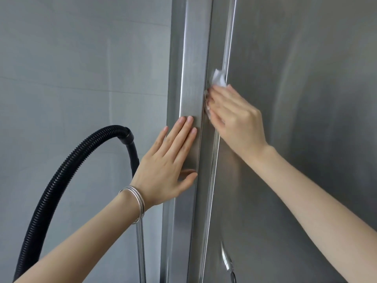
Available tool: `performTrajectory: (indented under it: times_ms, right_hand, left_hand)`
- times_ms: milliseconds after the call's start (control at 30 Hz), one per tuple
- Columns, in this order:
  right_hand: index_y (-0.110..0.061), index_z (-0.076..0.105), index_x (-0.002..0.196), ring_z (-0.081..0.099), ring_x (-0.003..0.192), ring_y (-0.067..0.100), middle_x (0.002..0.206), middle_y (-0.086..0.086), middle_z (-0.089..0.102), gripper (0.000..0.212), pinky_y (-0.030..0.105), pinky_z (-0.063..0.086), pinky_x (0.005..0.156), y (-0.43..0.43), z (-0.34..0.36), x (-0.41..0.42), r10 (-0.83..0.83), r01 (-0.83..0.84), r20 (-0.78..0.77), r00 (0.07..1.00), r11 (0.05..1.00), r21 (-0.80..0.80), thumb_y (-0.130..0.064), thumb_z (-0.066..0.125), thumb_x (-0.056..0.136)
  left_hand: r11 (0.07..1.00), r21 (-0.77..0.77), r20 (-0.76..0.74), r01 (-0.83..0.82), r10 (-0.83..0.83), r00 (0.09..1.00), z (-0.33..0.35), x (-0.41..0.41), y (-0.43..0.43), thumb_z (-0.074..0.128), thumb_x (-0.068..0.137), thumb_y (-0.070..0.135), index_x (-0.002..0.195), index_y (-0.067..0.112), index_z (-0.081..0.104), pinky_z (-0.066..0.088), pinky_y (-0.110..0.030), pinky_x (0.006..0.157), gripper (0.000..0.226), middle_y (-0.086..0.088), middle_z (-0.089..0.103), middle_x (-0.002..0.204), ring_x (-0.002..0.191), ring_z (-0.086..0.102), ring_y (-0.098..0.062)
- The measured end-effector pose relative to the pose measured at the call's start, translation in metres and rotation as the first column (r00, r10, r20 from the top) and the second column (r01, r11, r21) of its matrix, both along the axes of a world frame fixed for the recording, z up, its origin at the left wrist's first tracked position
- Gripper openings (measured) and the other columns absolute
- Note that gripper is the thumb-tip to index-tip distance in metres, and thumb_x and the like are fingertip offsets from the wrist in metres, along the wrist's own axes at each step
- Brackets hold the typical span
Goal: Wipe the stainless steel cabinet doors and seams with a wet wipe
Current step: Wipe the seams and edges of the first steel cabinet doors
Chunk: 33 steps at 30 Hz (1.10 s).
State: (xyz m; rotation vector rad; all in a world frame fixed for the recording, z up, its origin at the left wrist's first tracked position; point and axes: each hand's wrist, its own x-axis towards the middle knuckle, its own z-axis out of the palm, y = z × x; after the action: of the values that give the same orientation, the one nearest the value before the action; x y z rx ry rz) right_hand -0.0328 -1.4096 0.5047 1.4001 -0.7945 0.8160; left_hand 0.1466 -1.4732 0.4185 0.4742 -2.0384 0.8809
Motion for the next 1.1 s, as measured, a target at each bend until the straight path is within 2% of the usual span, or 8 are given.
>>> performTrajectory:
  times_ms: [133,233,433,500,633,867,967,1100]
  right_hand:
    - [-0.003,0.075,0.095,0.064,0.108,0.017,0.108,0.008,0.07,0.012,0.036,0.052,0.091,0.023,-0.116,-0.003,-0.029,0.053,-0.118,0.993,0.978,0.203,-0.007,0.067,0.087]
    - [-0.007,0.076,0.089,0.066,0.103,0.013,0.103,0.003,0.072,0.008,0.032,0.055,0.086,0.029,-0.135,-0.007,0.022,0.022,-0.151,0.988,0.959,0.281,-0.011,0.071,0.085]
    - [-0.003,0.073,0.092,0.062,0.111,0.02,0.107,0.009,0.071,0.009,0.039,0.051,0.094,0.009,-0.141,0.008,-0.029,0.016,0.086,0.996,0.989,0.147,-0.005,0.065,0.089]
    - [-0.002,0.073,0.096,0.061,0.113,0.02,0.111,0.011,0.069,0.011,0.04,0.049,0.097,0.015,-0.194,0.015,-0.076,0.04,0.149,0.986,0.972,0.23,-0.004,0.067,0.087]
    - [-0.004,0.075,0.095,0.063,0.109,0.019,0.109,0.008,0.07,0.019,0.04,0.045,0.1,0.039,-0.276,0.021,-0.147,0.083,0.105,0.984,0.885,0.459,-0.002,0.077,0.076]
    - [-0.002,0.071,0.103,0.058,0.118,0.02,0.117,0.01,0.066,0.016,0.038,0.043,0.104,0.02,-0.235,0.017,-0.112,0.03,0.22,0.969,0.937,0.348,-0.002,0.065,0.088]
    - [-0.003,0.073,0.099,0.061,0.112,0.021,0.112,0.01,0.069,0.017,0.041,0.043,0.102,0.035,-0.292,0.028,-0.182,0.076,0.201,0.962,0.892,0.445,0.0,0.06,0.09]
    - [-0.004,0.075,0.092,0.065,0.106,0.021,0.105,0.008,0.071,0.044,0.041,0.044,0.099,0.052,-0.323,0.032,-0.198,0.103,0.115,0.973,0.827,0.552,-0.004,0.032,0.102]
  left_hand:
    - [1.0,-0.017,-0.005,0.01,-0.01,1.0,0.0,0.001,0.001,0.047,0.087,0.044,0.151,0.001,0.017,0.013,-0.045,0.12,0.082,-0.015,0.009,0.16,0.149,0.004,-0.027]
    - [0.999,-0.032,0.007,0.026,-0.026,1.0,0.005,0.004,0.002,0.049,0.086,0.042,0.15,0.001,0.02,0.012,-0.044,0.12,0.081,-0.016,0.012,0.159,0.148,0.006,-0.028]
    - [0.972,-0.219,0.167,0.083,-0.046,0.985,0.039,-0.019,0.0,0.039,0.094,0.043,0.143,-0.004,0.036,0.016,-0.047,0.119,0.068,-0.018,0.031,0.153,0.145,0.023,-0.031]
    - [0.958,-0.268,0.208,0.098,-0.041,0.977,0.046,-0.024,-0.003,0.04,0.092,0.037,0.139,-0.005,0.042,0.019,-0.046,0.119,0.063,-0.02,0.04,0.148,0.141,0.031,-0.032]
    - [0.944,-0.315,0.232,0.098,-0.024,0.972,0.048,-0.024,-0.011,0.04,0.089,0.034,0.138,-0.006,0.044,0.019,-0.045,0.118,0.063,-0.021,0.043,0.145,0.138,0.036,-0.034]
    - [0.942,-0.321,0.2,0.101,-0.037,0.979,0.045,-0.027,-0.011,0.046,0.083,0.028,0.136,-0.006,0.045,0.017,-0.044,0.119,0.064,-0.02,0.045,0.144,0.137,0.038,-0.034]
    - [0.945,-0.313,0.188,0.094,-0.035,0.982,0.043,-0.028,-0.011,0.046,0.081,0.03,0.137,-0.007,0.043,0.015,-0.044,0.12,0.067,-0.021,0.044,0.144,0.139,0.035,-0.035]
    - [0.949,-0.306,0.22,0.073,-0.004,0.975,0.004,-0.024,-0.01,0.045,0.082,0.035,0.14,-0.006,0.04,0.01,-0.047,0.12,0.072,-0.02,0.039,0.148,0.142,0.029,-0.035]
